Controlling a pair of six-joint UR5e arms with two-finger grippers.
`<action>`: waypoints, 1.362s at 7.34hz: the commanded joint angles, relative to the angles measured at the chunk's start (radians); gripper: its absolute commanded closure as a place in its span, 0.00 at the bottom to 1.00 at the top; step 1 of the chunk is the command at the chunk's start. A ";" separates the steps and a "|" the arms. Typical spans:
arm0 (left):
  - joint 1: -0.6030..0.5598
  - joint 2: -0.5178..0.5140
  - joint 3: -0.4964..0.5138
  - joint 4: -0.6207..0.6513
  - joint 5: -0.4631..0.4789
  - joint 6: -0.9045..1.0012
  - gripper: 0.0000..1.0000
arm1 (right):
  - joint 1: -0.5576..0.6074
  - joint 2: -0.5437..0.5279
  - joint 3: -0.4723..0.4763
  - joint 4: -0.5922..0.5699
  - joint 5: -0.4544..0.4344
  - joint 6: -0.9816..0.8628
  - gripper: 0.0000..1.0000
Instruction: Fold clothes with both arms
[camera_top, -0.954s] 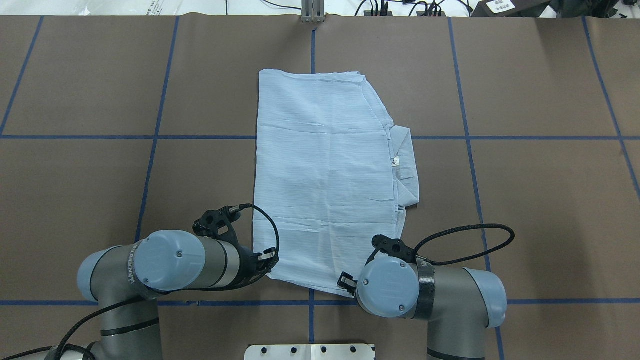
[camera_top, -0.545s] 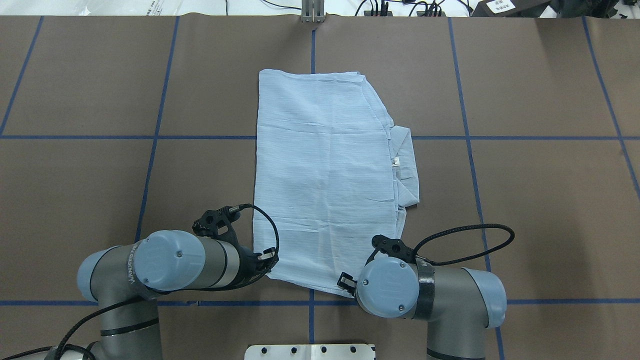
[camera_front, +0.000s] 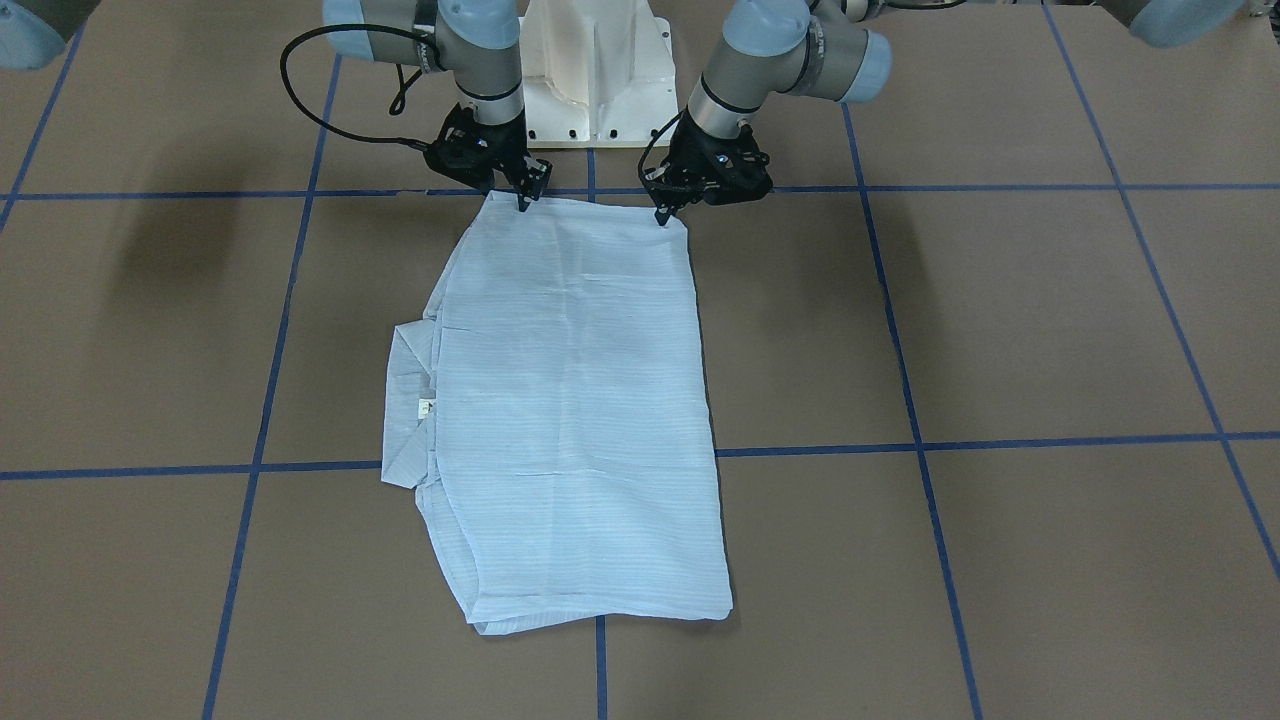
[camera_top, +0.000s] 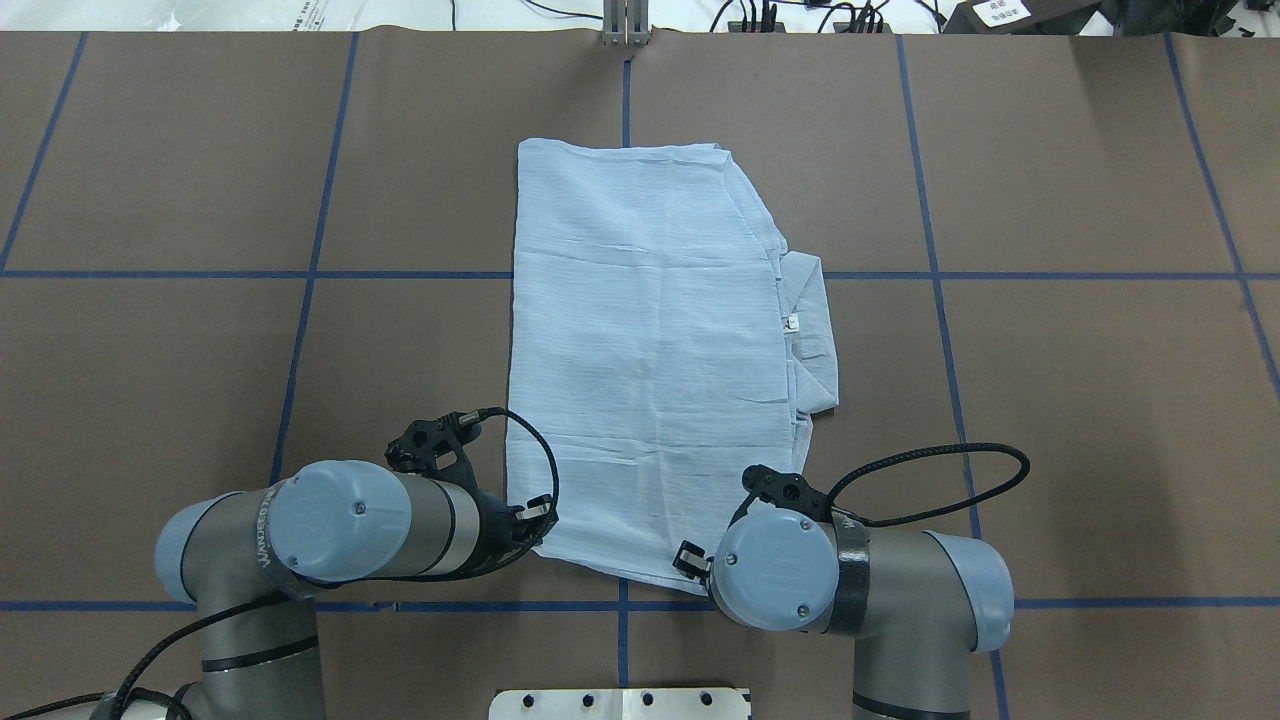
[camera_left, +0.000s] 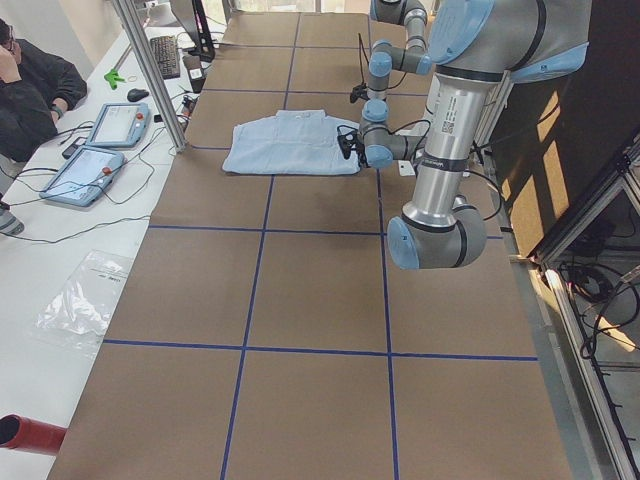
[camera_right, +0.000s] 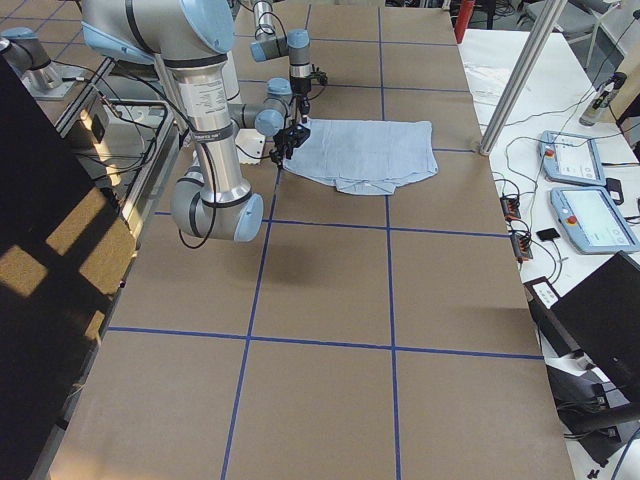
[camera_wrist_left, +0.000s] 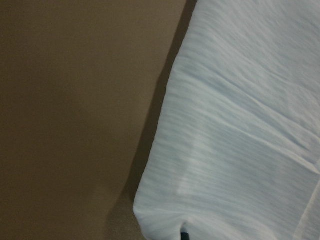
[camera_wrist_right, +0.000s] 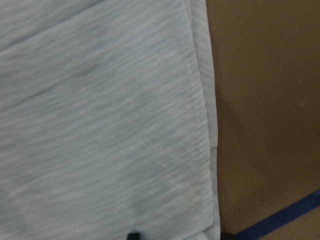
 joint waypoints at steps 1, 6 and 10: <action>-0.001 0.000 0.000 -0.001 0.000 0.000 1.00 | 0.004 0.007 0.002 -0.001 0.002 0.000 0.60; 0.001 0.000 0.000 -0.001 0.000 0.000 1.00 | 0.007 0.018 -0.001 -0.001 0.000 0.002 0.79; -0.002 0.001 0.000 -0.001 0.002 0.003 1.00 | 0.042 0.064 0.002 0.001 -0.009 0.030 0.01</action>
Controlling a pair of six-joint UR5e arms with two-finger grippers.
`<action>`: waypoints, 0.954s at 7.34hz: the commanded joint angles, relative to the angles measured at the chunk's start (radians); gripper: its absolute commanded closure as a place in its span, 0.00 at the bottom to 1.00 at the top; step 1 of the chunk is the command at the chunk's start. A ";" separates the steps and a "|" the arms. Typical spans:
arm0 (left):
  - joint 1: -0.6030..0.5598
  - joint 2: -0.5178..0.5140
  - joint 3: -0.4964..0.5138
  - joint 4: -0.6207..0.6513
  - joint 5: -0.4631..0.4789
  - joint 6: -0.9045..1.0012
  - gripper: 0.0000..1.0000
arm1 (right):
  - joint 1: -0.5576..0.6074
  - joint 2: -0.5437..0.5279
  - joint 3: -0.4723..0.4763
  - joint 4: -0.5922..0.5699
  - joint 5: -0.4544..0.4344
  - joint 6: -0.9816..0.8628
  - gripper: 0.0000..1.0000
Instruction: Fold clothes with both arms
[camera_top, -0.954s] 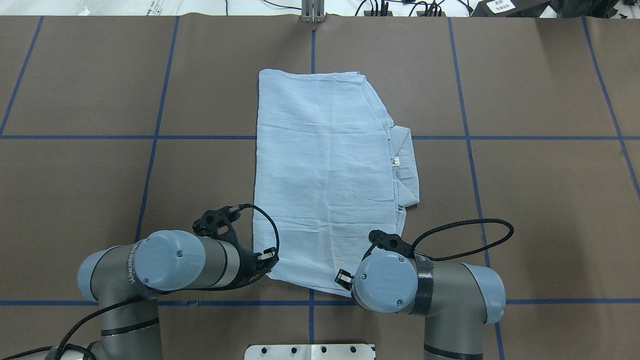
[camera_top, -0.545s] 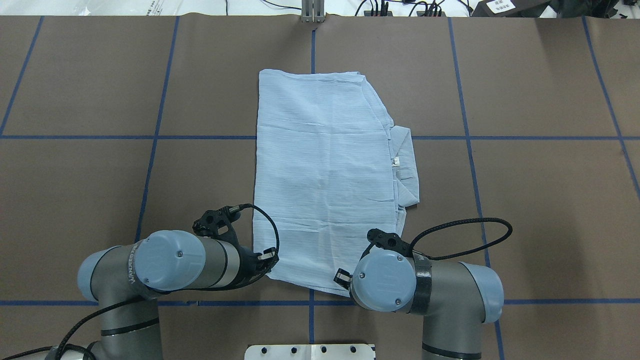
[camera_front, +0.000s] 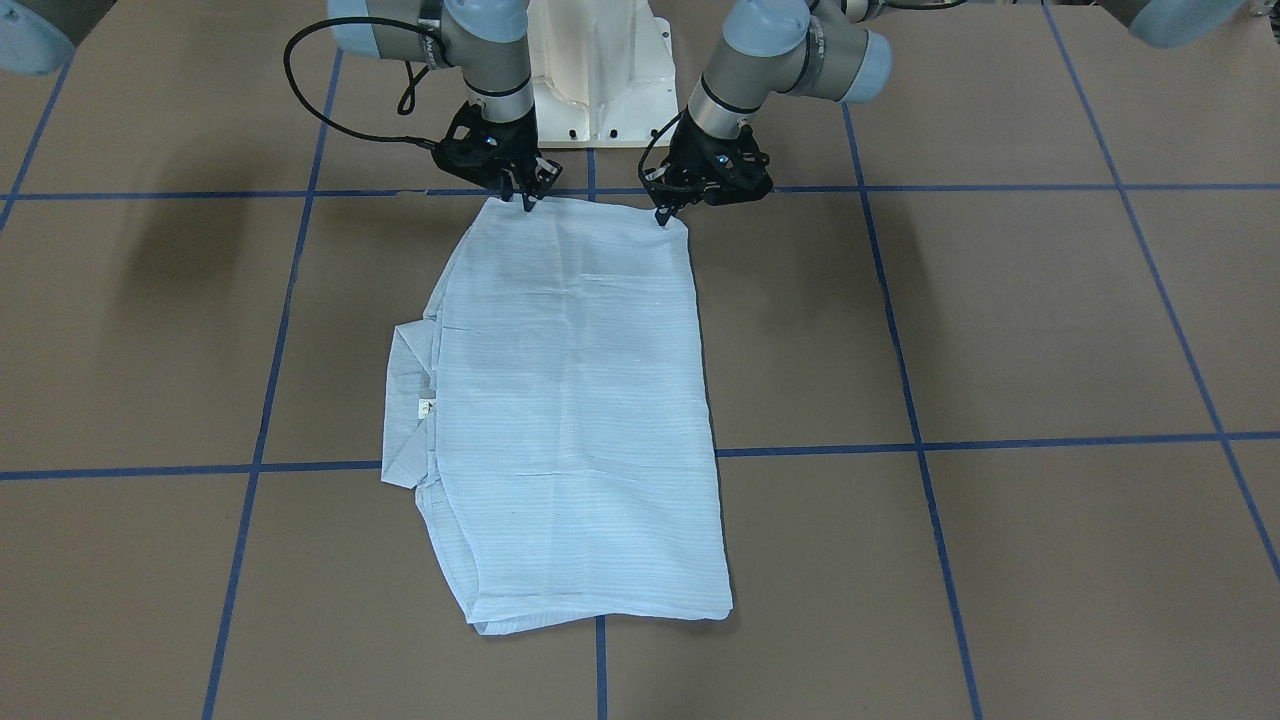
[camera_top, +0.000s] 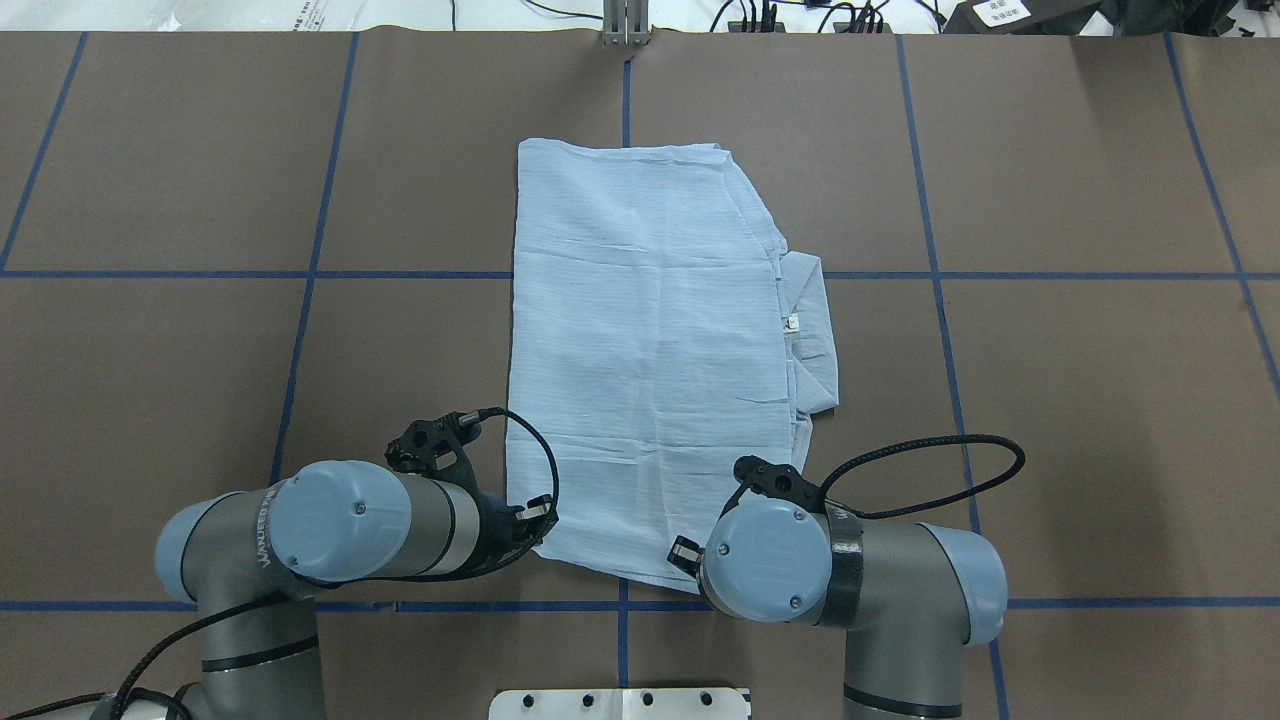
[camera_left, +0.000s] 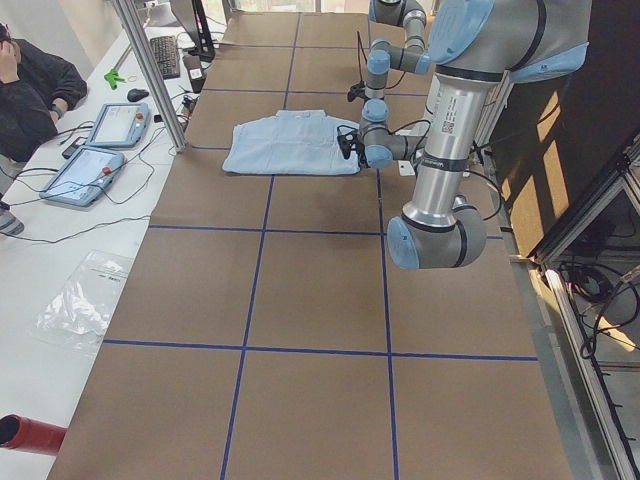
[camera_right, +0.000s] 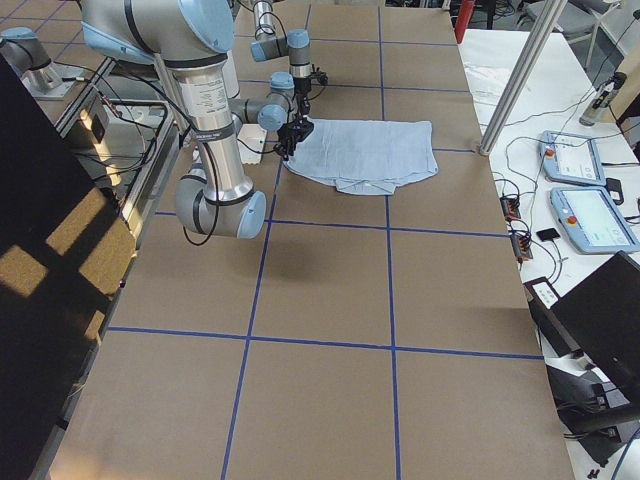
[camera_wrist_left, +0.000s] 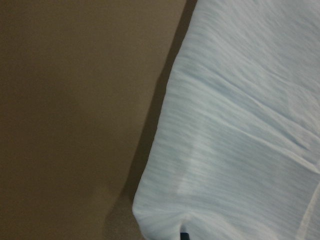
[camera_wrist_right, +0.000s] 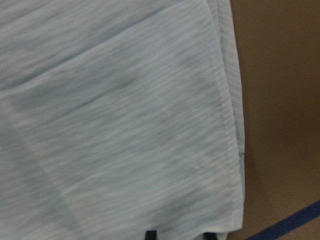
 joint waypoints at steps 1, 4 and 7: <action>-0.001 0.001 0.002 0.001 0.000 0.002 1.00 | 0.020 0.019 -0.001 0.000 -0.009 0.085 0.00; -0.001 0.001 0.002 0.001 0.002 0.002 1.00 | 0.014 0.011 -0.031 0.000 -0.018 0.208 0.00; 0.000 0.000 0.002 -0.001 0.002 0.003 1.00 | -0.009 0.009 -0.048 -0.005 -0.023 0.226 0.00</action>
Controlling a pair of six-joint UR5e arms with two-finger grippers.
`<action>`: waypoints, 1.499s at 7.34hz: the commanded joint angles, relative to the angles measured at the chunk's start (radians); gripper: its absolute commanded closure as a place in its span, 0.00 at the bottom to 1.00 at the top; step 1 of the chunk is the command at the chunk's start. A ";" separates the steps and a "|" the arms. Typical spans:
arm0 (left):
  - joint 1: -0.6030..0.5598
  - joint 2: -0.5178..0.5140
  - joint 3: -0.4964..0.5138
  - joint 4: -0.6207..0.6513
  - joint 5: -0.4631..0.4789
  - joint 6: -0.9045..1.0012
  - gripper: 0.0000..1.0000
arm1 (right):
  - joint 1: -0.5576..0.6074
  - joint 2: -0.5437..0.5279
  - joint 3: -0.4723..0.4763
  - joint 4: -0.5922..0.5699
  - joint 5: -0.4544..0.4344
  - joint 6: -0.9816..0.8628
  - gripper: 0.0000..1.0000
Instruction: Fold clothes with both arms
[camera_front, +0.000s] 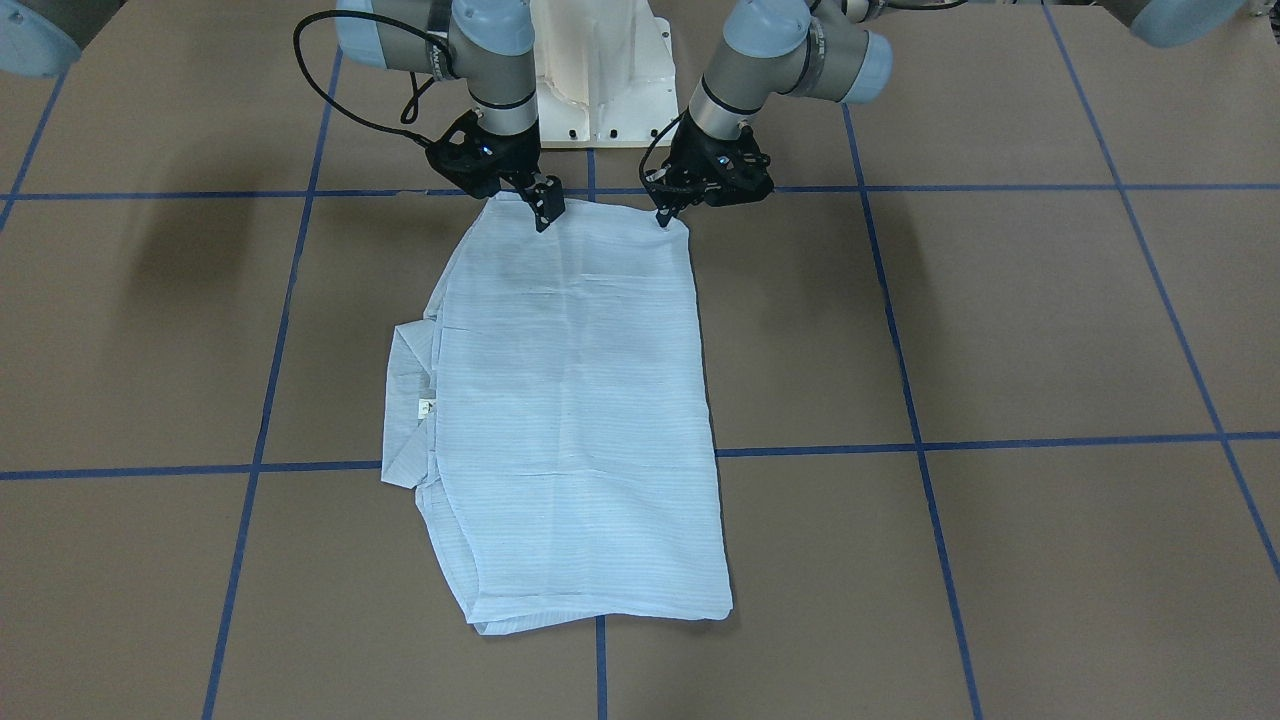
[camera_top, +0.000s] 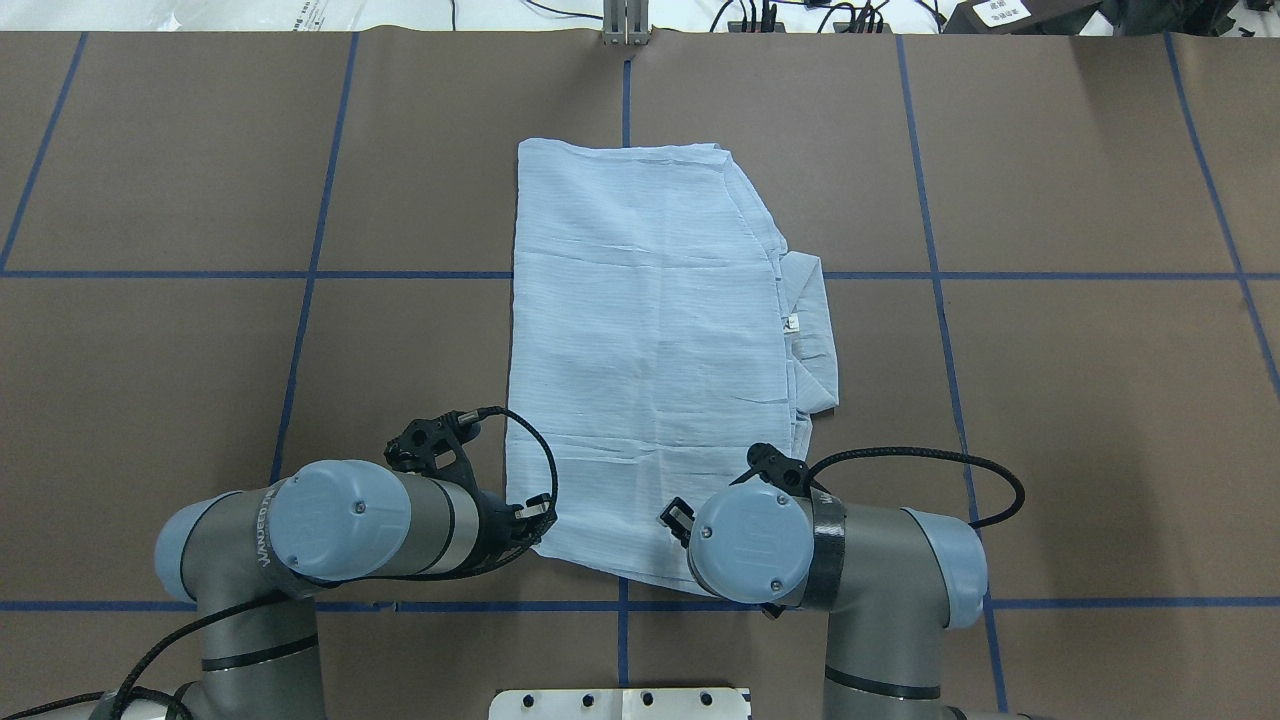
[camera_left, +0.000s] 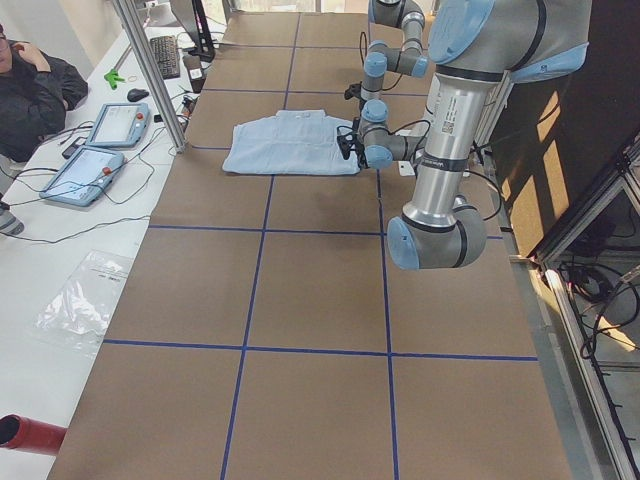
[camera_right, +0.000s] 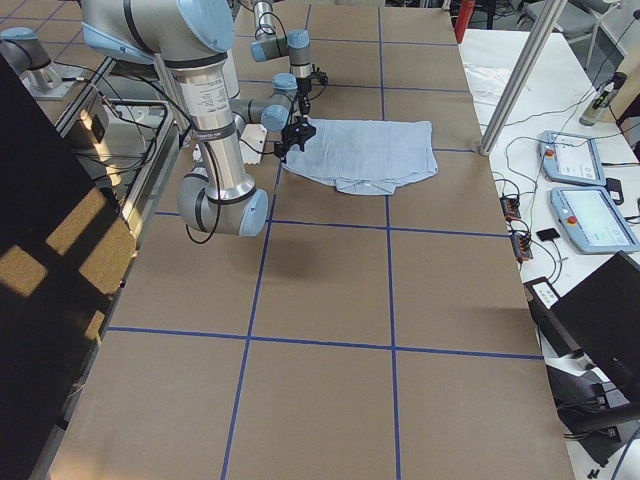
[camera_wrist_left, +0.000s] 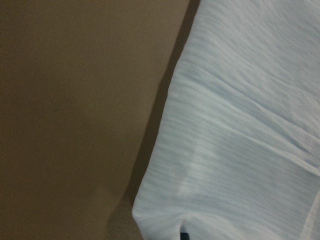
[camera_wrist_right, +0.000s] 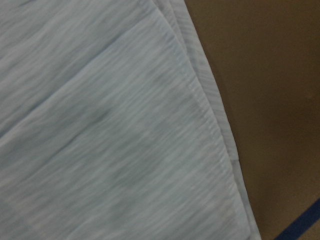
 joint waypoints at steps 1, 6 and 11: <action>-0.001 -0.001 0.000 -0.001 0.000 0.000 1.00 | -0.011 -0.001 -0.006 -0.003 0.000 0.005 0.00; 0.000 -0.001 0.002 -0.001 0.000 0.000 1.00 | -0.024 -0.010 -0.006 -0.004 -0.001 0.005 0.00; -0.001 0.001 0.003 -0.001 0.000 0.000 1.00 | -0.026 -0.011 -0.006 -0.003 0.000 0.005 0.44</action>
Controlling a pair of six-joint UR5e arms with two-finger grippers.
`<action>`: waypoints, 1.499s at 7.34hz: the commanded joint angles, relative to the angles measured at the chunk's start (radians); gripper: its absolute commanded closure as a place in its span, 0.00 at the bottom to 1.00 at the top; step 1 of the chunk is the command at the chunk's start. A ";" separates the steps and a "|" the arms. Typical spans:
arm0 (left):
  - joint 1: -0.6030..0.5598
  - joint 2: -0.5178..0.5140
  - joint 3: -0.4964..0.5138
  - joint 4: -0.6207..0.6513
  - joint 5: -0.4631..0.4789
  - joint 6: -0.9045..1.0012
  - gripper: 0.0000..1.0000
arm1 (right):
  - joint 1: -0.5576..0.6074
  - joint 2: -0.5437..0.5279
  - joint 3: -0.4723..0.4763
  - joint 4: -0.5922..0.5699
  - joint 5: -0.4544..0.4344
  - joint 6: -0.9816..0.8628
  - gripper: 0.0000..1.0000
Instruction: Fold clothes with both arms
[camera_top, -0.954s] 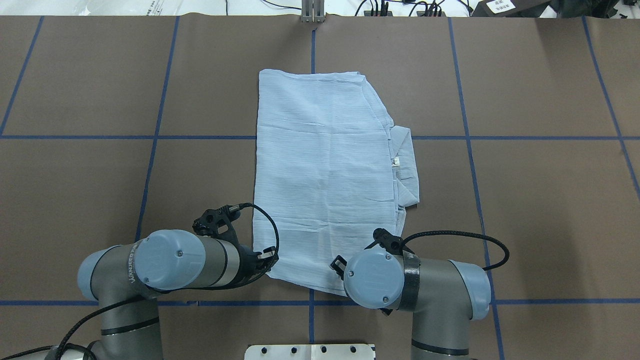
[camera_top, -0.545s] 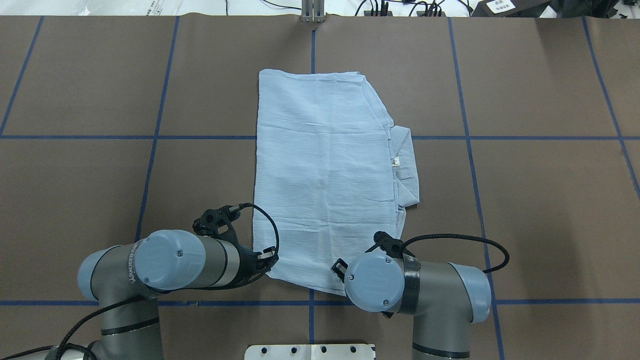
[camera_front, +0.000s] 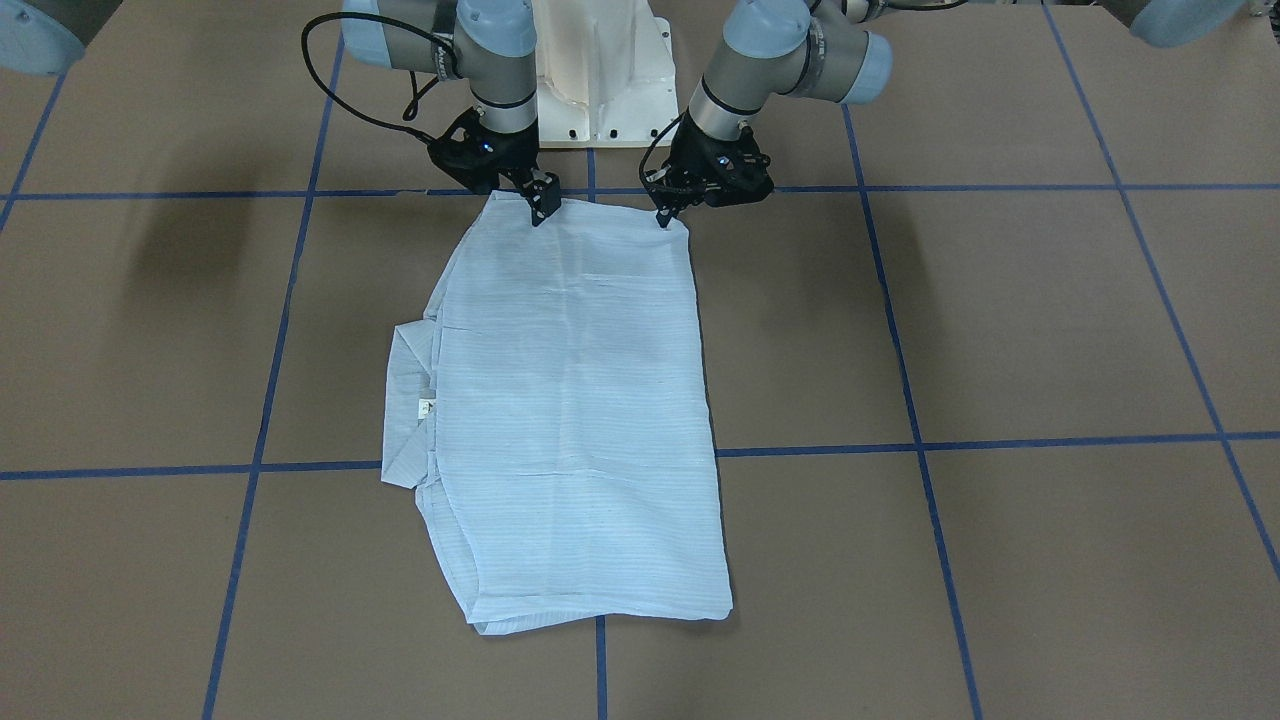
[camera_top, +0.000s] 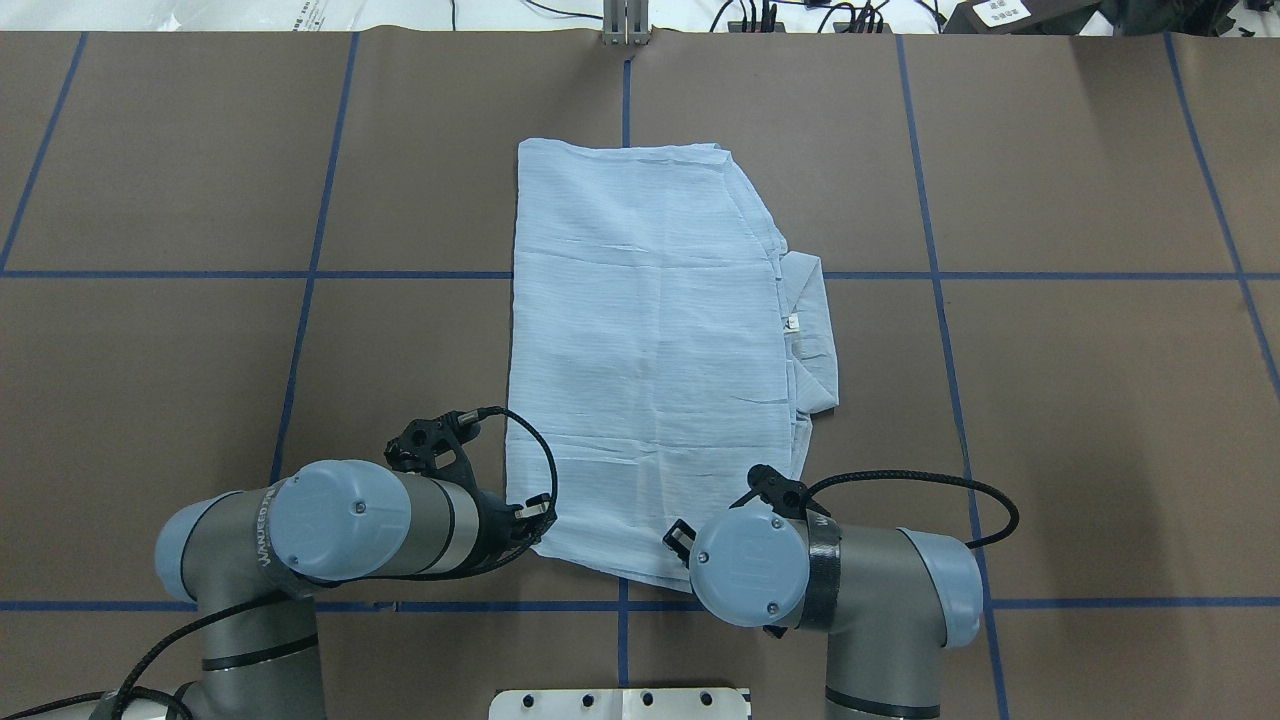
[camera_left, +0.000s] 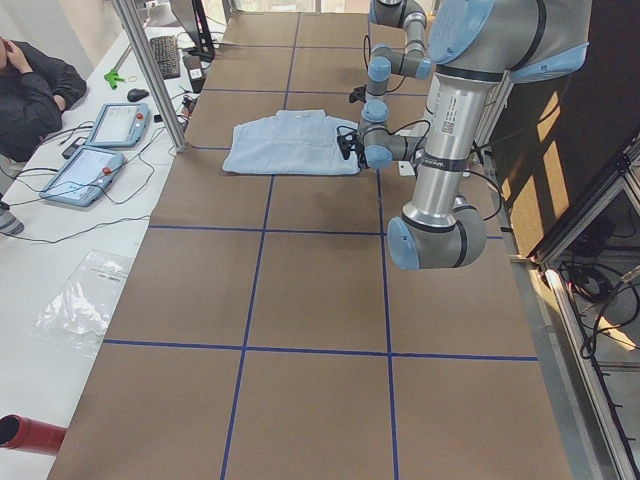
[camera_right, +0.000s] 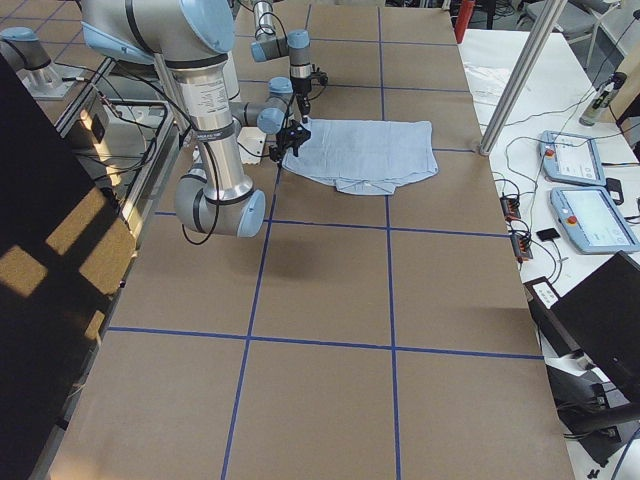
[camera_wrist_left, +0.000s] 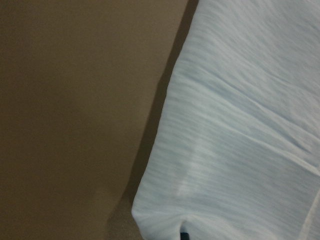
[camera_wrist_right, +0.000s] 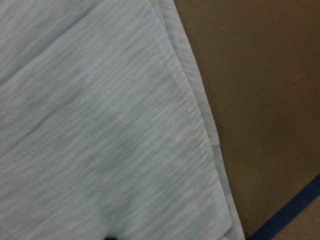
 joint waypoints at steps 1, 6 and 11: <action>-0.001 0.000 0.001 0.000 0.002 0.000 1.00 | 0.001 -0.001 -0.001 0.000 0.001 0.000 0.69; 0.001 -0.001 0.009 -0.002 0.000 0.002 1.00 | 0.004 0.008 0.004 -0.006 0.002 -0.006 1.00; 0.001 -0.001 0.015 -0.005 0.000 0.002 1.00 | 0.010 0.011 0.007 -0.007 0.005 -0.008 1.00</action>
